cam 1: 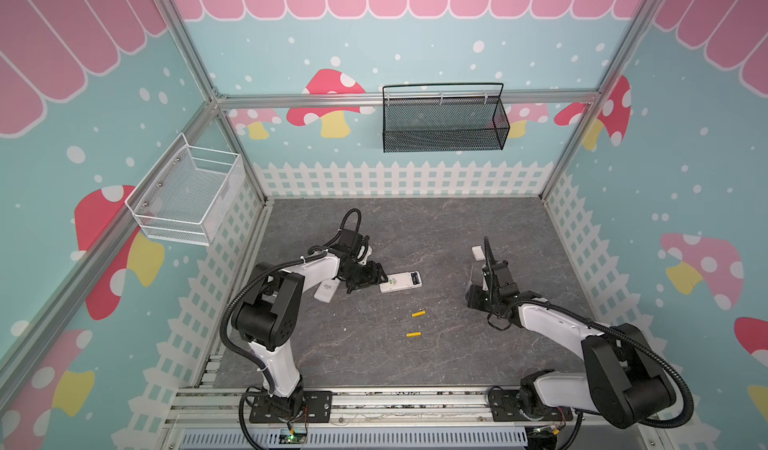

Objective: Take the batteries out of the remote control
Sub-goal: 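Set the remote down with the left gripper while the right gripper reaches for the screwdriver, then grasp the clear-handled screwdriver by its handle with the right gripper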

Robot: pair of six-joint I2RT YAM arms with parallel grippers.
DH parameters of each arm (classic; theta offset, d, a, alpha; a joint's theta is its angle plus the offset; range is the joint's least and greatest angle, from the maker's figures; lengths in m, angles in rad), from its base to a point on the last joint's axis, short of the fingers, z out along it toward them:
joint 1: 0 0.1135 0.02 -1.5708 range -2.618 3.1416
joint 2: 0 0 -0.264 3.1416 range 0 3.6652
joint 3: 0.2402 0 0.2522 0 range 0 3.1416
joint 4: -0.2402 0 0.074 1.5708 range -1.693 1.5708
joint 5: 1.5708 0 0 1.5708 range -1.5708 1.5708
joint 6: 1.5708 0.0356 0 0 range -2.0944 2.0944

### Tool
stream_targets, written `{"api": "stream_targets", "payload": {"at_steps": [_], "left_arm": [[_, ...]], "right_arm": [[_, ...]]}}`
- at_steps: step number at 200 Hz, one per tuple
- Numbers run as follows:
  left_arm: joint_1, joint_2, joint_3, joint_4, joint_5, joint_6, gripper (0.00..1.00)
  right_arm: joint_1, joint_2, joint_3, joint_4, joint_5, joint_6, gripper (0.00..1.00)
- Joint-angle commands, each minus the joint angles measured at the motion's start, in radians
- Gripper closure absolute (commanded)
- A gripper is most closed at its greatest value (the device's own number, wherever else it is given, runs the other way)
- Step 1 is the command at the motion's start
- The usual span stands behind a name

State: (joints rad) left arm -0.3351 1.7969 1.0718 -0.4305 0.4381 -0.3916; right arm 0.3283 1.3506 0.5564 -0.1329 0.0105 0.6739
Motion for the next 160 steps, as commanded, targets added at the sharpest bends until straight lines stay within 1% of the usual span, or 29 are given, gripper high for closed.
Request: {"api": "stream_targets", "payload": {"at_steps": [1, 31, 49, 75, 96, 123, 144, 160], "left_arm": [[0.004, -0.091, -0.020, -0.017, -0.079, 0.062, 0.21], [0.002, -0.155, -0.020, -0.034, -0.130, 0.131, 0.17], [0.002, -0.178, -0.019, -0.039, -0.137, 0.158, 0.16], [0.000, -0.192, -0.011, -0.040, -0.139, 0.188, 0.11], [0.002, -0.205, 0.009, -0.063, -0.147, 0.211, 0.10], [0.002, -0.227, 0.014, -0.065, -0.162, 0.235, 0.09], [0.003, -0.233, 0.032, -0.083, -0.162, 0.254, 0.09], [0.002, -0.237, 0.048, -0.092, -0.165, 0.272, 0.08]], "right_arm": [[0.011, 0.060, 0.058, -0.005, 0.019, 0.022, 0.45], [0.021, 0.120, 0.085, 0.001, 0.037, 0.040, 0.46], [0.032, 0.147, 0.099, -0.015, 0.041, 0.045, 0.47], [0.049, 0.171, 0.086, -0.004, 0.061, 0.039, 0.53], [0.051, 0.183, 0.097, -0.028, 0.062, 0.031, 0.61], [0.051, 0.152, 0.073, -0.013, 0.091, 0.027, 0.75], [0.051, 0.143, 0.087, -0.040, 0.085, 0.010, 0.84], [0.050, 0.116, 0.064, -0.019, 0.085, 0.001, 0.90]]}}
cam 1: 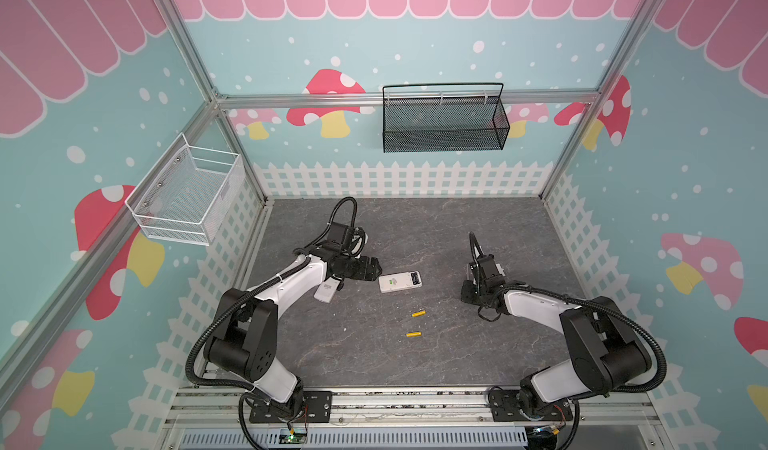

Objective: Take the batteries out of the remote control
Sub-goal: 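Grasp the clear-handled screwdriver by its handle with the right gripper, then lift the screwdriver and carry it toward the remote with the right gripper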

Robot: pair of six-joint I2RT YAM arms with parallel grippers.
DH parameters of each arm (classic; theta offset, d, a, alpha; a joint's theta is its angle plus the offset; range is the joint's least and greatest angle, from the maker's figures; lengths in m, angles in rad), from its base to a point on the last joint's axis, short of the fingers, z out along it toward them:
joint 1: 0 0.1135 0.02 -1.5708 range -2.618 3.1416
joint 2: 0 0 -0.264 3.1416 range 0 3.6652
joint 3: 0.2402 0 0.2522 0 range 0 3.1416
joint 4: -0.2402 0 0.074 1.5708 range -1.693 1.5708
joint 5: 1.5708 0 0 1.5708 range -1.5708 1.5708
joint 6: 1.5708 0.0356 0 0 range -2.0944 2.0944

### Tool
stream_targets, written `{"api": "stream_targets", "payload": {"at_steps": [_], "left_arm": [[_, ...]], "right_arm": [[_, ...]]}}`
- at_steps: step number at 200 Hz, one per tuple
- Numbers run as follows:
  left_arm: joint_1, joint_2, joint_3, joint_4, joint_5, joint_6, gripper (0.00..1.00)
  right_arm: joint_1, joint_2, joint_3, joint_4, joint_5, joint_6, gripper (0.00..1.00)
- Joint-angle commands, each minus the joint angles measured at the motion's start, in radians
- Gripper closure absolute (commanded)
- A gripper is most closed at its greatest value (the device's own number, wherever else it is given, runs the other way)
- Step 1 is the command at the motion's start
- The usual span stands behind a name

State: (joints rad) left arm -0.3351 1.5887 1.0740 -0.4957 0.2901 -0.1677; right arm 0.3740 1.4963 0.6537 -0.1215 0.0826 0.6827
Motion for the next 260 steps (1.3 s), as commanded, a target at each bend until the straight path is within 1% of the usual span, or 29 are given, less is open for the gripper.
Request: {"api": "stream_targets", "payload": {"at_steps": [1, 14, 32, 65, 94, 117, 138, 161, 193, 218, 247, 260], "left_arm": [[0.002, -0.029, 0.046, -0.027, -0.016, 0.050, 0.08], [0.004, -0.031, 0.065, -0.041, -0.011, 0.070, 0.08], [0.009, -0.029, 0.110, -0.087, -0.021, 0.111, 0.07], [0.010, -0.036, 0.169, -0.138, -0.029, 0.168, 0.07], [0.015, -0.038, 0.208, -0.184, -0.029, 0.234, 0.07], [0.037, -0.023, 0.239, -0.204, -0.008, 0.239, 0.06], [0.040, -0.022, 0.273, -0.237, -0.003, 0.270, 0.03], [0.047, -0.028, 0.283, -0.248, 0.014, 0.278, 0.01], [0.056, -0.047, 0.279, -0.257, 0.031, 0.290, 0.01], [0.074, -0.059, 0.295, -0.273, 0.077, 0.288, 0.01], [0.102, -0.068, 0.309, -0.283, 0.150, 0.290, 0.01], [0.110, -0.071, 0.319, -0.289, 0.161, 0.280, 0.01]], "right_arm": [[0.004, -0.031, -0.036, -0.028, 0.013, -0.009, 0.90], [0.005, -0.041, -0.043, -0.021, 0.015, -0.032, 0.92], [0.005, -0.064, -0.027, -0.040, 0.002, -0.067, 0.93], [0.005, -0.134, -0.042, 0.024, -0.005, -0.121, 0.94], [0.005, -0.159, -0.023, 0.060, -0.062, -0.186, 0.93], [0.005, -0.180, -0.022, 0.099, -0.109, -0.249, 0.93], [0.005, -0.220, -0.047, 0.140, -0.141, -0.306, 0.93], [0.005, -0.263, -0.083, 0.204, -0.158, -0.350, 0.94], [0.005, -0.287, -0.099, 0.248, -0.195, -0.402, 0.94], [0.005, -0.300, -0.095, 0.261, -0.229, -0.443, 0.95], [0.005, -0.312, -0.115, 0.306, -0.237, -0.513, 0.95], [0.005, -0.315, -0.104, 0.303, -0.255, -0.538, 0.95]]}}
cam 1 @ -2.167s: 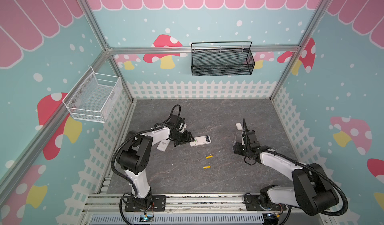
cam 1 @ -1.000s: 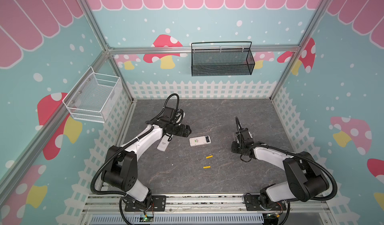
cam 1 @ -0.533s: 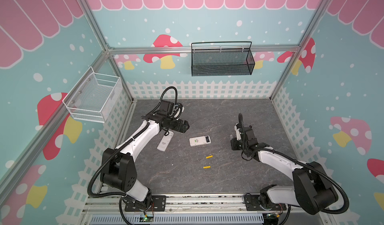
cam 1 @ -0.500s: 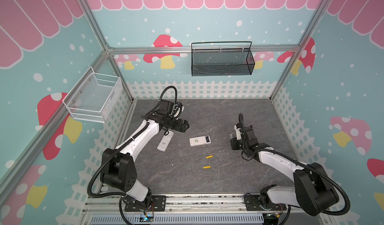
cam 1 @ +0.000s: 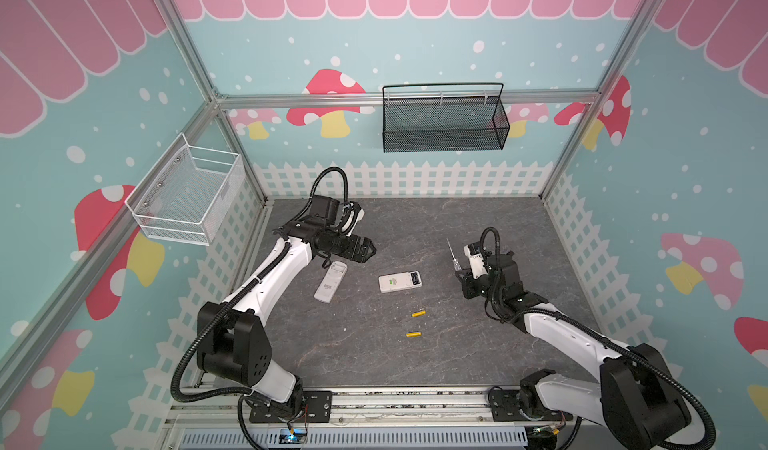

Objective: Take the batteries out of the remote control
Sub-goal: 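Lift the screwdriver and carry it toward the remote with the right gripper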

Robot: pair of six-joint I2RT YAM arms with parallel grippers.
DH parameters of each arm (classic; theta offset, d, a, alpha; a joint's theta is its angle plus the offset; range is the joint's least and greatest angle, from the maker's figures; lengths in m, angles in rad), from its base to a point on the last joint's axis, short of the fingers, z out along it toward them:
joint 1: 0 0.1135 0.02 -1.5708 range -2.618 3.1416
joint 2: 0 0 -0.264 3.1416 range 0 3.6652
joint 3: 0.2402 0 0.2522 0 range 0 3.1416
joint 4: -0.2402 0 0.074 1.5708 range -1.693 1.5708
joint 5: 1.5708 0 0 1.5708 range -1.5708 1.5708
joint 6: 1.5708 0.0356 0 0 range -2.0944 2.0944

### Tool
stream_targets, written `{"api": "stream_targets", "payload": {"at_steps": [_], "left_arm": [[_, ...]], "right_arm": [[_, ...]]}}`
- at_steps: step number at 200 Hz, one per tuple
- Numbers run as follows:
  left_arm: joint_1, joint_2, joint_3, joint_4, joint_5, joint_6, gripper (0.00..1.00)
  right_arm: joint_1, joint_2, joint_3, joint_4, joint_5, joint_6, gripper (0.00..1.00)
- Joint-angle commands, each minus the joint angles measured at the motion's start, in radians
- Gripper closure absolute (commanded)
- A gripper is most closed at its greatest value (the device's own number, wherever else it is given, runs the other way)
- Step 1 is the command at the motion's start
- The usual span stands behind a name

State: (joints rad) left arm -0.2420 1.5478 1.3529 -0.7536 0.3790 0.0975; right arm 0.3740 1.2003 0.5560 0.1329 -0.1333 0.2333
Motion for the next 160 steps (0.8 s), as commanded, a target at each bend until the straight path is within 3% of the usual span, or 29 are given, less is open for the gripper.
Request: {"api": "stream_targets", "payload": {"at_steps": [1, 66, 160], "left_arm": [[0.017, -0.031, 0.041, -0.031, 0.072, 0.016, 0.01], [0.036, -0.046, 0.070, -0.060, 0.129, 0.030, 0.01], [0.025, -0.019, 0.139, -0.081, 0.392, 0.001, 0.07]], "right_arm": [[0.004, -0.020, -0.006, 0.048, -0.041, -0.091, 0.95], [0.005, -0.056, -0.023, 0.108, -0.116, -0.204, 0.93], [0.023, -0.026, -0.005, 0.194, -0.274, -0.427, 0.96]]}}
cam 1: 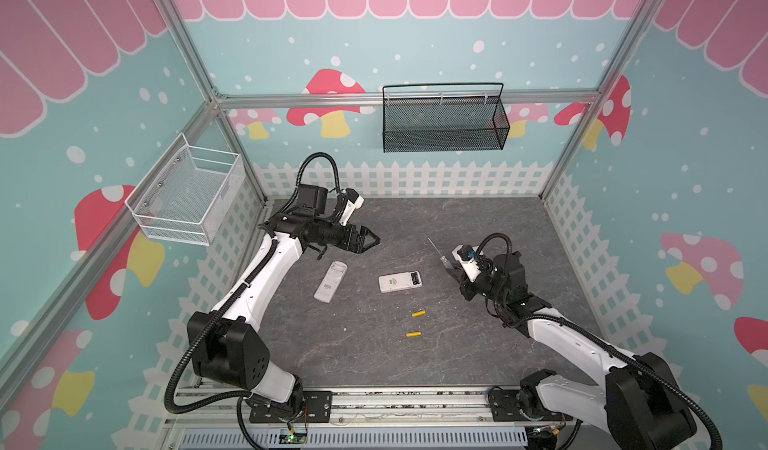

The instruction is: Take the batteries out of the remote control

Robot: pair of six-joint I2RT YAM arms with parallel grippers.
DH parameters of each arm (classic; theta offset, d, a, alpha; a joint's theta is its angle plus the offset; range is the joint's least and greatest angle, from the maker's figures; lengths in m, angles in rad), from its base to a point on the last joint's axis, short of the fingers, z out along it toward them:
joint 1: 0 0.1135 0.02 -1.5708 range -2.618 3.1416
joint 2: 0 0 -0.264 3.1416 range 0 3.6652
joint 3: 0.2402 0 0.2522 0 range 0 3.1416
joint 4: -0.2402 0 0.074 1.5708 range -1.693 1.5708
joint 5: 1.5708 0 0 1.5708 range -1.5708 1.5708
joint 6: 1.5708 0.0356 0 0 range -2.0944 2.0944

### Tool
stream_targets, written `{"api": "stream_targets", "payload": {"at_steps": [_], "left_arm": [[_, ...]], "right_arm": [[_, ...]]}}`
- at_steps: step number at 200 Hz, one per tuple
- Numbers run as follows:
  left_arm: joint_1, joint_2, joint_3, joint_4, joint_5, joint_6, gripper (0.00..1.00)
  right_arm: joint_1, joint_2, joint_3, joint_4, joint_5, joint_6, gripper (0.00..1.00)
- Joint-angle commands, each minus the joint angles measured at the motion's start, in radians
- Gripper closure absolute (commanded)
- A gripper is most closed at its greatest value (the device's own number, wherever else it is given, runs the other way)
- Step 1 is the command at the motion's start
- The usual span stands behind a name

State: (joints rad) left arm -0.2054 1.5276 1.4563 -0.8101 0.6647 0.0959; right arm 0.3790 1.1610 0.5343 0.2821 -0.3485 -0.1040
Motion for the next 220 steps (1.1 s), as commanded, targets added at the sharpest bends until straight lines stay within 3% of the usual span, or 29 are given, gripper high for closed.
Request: {"api": "stream_targets", "payload": {"at_steps": [1, 56, 121, 138, 173, 220], "left_arm": [[-0.013, 0.002, 0.035, -0.024, 0.110, 0.002, 0.07], [-0.046, 0.037, 0.004, 0.061, 0.218, -0.153, 0.08], [-0.066, 0.036, -0.129, 0.235, 0.236, -0.367, 0.11], [-0.075, 0.036, -0.148, 0.259, 0.284, -0.355, 0.12], [-0.079, 0.038, -0.168, 0.331, 0.331, -0.451, 0.15], [-0.091, 0.043, -0.207, 0.384, 0.319, -0.502, 0.17]], "right_arm": [[0.021, 0.014, 0.017, 0.045, -0.058, -0.093, 0.96], [0.109, 0.024, 0.015, 0.093, 0.161, -0.251, 0.97], [0.259, 0.000, -0.022, 0.233, 0.463, -0.510, 0.97], [0.288, -0.008, -0.046, 0.290, 0.507, -0.577, 0.97], [0.336, -0.003, -0.076, 0.395, 0.590, -0.716, 1.00], [0.395, 0.044, -0.113, 0.561, 0.697, -0.903, 1.00]]}}
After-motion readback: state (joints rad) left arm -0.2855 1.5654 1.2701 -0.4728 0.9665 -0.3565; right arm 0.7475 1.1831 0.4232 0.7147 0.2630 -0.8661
